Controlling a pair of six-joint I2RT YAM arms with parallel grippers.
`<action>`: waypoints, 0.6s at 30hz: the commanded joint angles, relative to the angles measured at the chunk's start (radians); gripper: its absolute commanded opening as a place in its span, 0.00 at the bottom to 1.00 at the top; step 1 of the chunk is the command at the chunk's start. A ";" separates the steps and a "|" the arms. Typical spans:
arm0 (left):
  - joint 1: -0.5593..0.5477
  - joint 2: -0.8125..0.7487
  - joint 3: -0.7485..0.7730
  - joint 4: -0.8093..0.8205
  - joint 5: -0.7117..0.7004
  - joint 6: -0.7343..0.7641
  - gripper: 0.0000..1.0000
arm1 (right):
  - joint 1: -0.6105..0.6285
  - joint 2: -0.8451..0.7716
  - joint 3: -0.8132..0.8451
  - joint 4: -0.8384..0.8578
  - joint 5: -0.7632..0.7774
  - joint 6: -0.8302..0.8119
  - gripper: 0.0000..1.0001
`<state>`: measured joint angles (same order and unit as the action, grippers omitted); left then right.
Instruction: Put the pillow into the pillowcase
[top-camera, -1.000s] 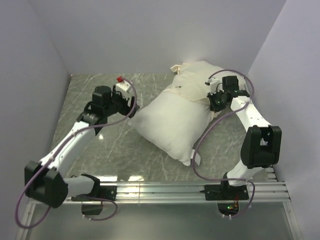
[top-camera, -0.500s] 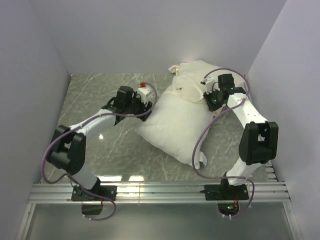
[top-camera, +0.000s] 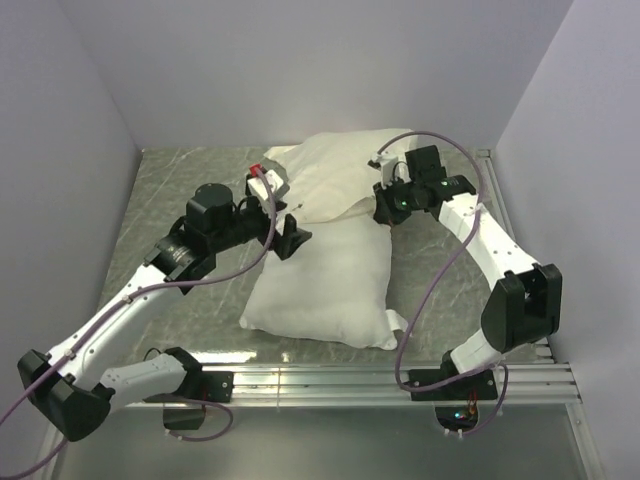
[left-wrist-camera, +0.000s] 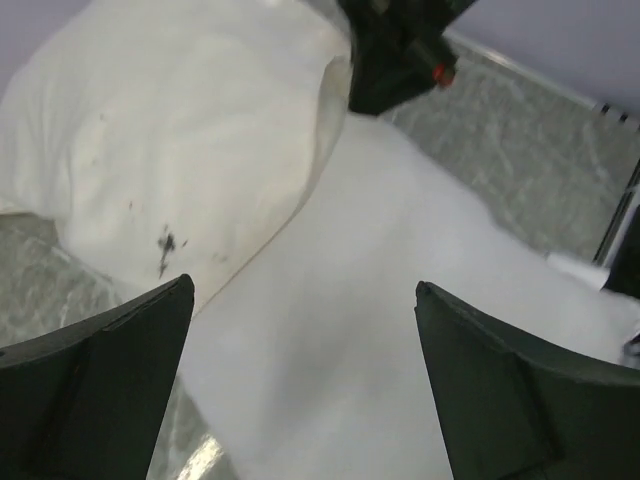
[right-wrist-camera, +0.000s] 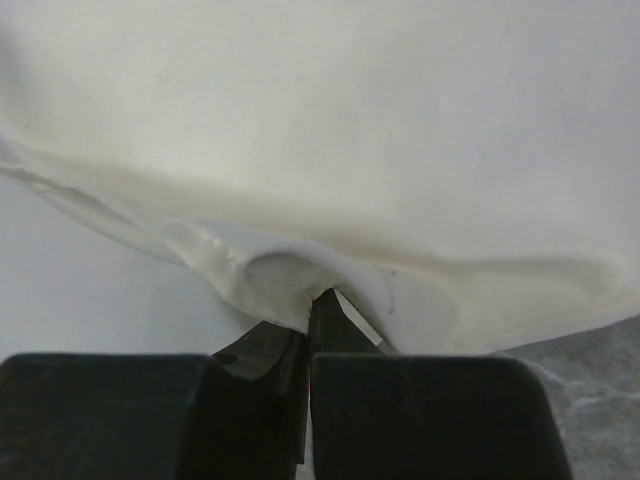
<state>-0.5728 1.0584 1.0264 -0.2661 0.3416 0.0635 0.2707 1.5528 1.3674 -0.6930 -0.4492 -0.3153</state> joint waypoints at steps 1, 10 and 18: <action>-0.065 0.034 0.067 -0.059 -0.126 -0.213 0.99 | 0.050 -0.033 0.009 0.026 -0.095 0.065 0.00; -0.328 0.078 -0.034 -0.030 -0.263 -0.481 0.99 | 0.093 -0.080 -0.022 0.044 -0.144 0.156 0.00; -0.331 0.353 0.017 -0.059 -0.329 -0.616 0.98 | 0.124 -0.143 -0.031 0.064 -0.226 0.272 0.00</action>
<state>-0.9062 1.3556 1.0294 -0.3176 0.0612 -0.4561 0.3733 1.4868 1.3334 -0.6800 -0.5598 -0.1219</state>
